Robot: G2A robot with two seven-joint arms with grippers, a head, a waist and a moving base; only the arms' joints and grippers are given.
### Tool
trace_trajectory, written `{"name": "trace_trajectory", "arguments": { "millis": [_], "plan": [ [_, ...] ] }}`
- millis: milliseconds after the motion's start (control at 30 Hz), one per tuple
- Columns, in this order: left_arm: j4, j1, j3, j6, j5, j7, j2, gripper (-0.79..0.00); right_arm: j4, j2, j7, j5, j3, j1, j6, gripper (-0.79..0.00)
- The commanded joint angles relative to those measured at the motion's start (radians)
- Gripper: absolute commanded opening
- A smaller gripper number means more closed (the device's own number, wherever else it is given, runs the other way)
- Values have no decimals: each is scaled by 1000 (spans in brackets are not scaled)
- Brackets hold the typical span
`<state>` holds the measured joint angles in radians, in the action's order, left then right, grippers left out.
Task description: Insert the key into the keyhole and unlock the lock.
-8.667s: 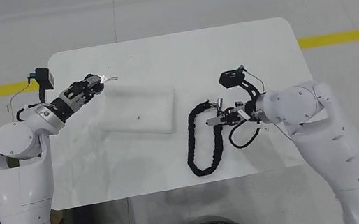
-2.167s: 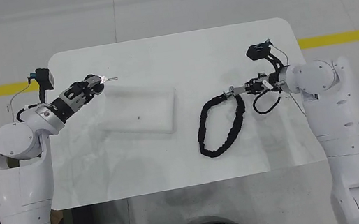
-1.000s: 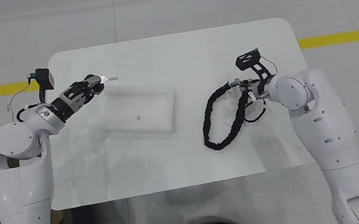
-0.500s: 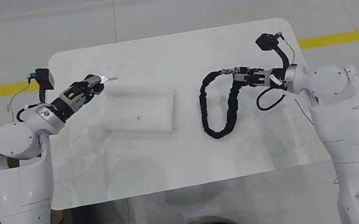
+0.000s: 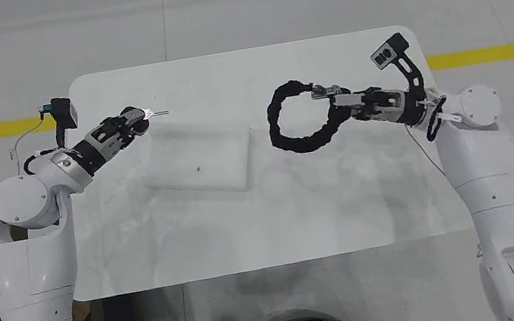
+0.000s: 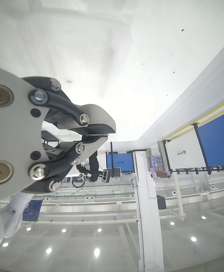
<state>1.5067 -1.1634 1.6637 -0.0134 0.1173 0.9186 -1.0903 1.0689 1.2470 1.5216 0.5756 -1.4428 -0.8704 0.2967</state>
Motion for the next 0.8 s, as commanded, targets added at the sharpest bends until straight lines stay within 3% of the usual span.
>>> {"name": "trace_trajectory", "arguments": {
  "millis": [0, 67, 333, 400, 467, 667, 767],
  "plan": [
    [0, 0, 0, 0, 0, 0, 0, -785, -18, 5, 14, 131, 21, 7, -13, -785],
    [0, 0, 0, 0, 0, 0, 0, -785, -19, 3, 14, 196, 56, 7, -32, -785],
    [8, -18, 3, 6, 5, -7, 0, -785, -5, 3, 14, 199, 55, -10, -24, -785],
    [84, -109, 20, 22, 96, -44, -6, -785, 112, 7, -17, 306, 50, -100, -18, -785],
    [136, -148, 2, 12, 228, -52, -16, -785, 188, 19, -25, 418, 70, -138, -10, -785],
    [209, -163, -77, 1, 515, -93, -42, -785, 279, 74, -31, 749, 166, -162, 32, -785],
    [227, -156, -105, -30, 612, -105, -52, -785, 270, 104, -45, 821, 203, -160, 47, -785]
  ]
}}
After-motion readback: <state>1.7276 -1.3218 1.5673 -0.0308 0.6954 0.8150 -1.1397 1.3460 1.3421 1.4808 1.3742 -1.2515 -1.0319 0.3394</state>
